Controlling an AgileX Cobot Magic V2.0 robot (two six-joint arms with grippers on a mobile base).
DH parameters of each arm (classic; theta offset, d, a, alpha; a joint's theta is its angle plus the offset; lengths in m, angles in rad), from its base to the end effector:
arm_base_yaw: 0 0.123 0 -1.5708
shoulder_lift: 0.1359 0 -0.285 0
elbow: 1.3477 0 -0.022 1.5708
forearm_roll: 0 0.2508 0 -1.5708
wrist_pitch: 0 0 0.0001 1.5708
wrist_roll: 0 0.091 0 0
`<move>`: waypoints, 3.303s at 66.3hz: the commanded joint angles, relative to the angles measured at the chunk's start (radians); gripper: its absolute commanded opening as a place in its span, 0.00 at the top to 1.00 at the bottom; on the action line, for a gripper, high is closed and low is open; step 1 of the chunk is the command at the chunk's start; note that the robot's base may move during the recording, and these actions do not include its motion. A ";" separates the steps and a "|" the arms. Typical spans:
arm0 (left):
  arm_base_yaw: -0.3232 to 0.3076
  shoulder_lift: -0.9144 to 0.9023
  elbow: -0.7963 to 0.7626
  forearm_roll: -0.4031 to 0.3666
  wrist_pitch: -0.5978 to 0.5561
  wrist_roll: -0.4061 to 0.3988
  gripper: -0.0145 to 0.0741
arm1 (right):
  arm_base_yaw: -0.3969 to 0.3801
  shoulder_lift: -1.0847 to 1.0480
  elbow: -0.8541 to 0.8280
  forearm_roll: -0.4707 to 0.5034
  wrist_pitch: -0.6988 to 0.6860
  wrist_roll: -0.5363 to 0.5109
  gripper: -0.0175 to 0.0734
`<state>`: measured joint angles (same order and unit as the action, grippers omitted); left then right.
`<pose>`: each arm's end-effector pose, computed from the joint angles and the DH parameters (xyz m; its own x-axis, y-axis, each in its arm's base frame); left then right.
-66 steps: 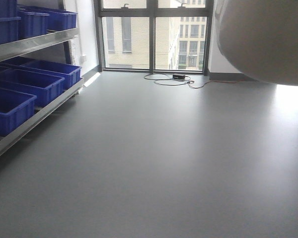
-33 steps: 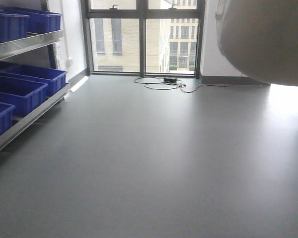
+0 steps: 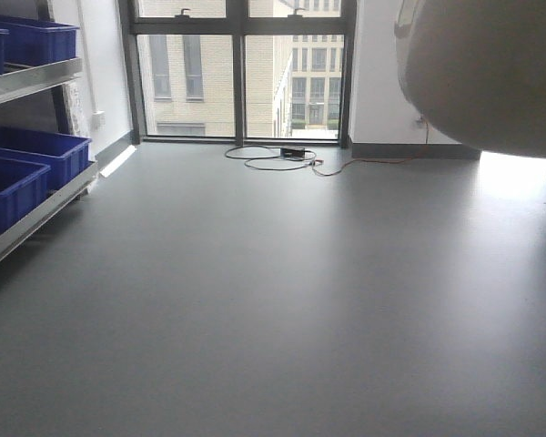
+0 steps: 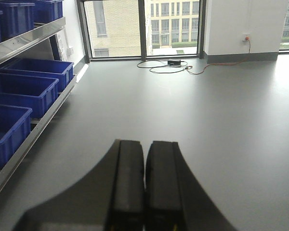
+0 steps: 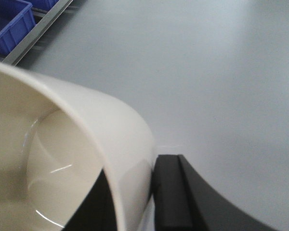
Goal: Move white bin to right shelf second layer
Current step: 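Turn and approach the blue crate rack with the bin held in the right gripper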
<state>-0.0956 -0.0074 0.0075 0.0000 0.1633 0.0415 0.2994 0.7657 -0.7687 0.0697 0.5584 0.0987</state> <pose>0.0558 -0.0053 0.1962 -0.0718 0.0486 -0.9962 0.0985 0.9943 0.0414 0.1444 0.0481 0.3500 -0.4762 0.0174 -0.8792 -0.2545 0.9543 0.1568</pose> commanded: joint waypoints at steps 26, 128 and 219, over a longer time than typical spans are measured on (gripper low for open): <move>-0.006 -0.003 0.037 0.000 -0.086 -0.003 0.74 | 0.000 -0.010 -0.032 0.000 -0.098 -0.003 0.75; -0.006 -0.003 0.037 0.000 -0.086 -0.003 0.74 | 0.000 -0.010 -0.032 0.000 -0.098 -0.003 0.75; -0.006 -0.003 0.037 0.000 -0.086 -0.003 0.74 | 0.000 -0.010 -0.032 0.000 -0.098 -0.003 0.75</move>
<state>-0.0956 -0.0074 0.0075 0.0000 0.1633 0.0415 0.2994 0.7657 -0.7687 0.0697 0.5584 0.0987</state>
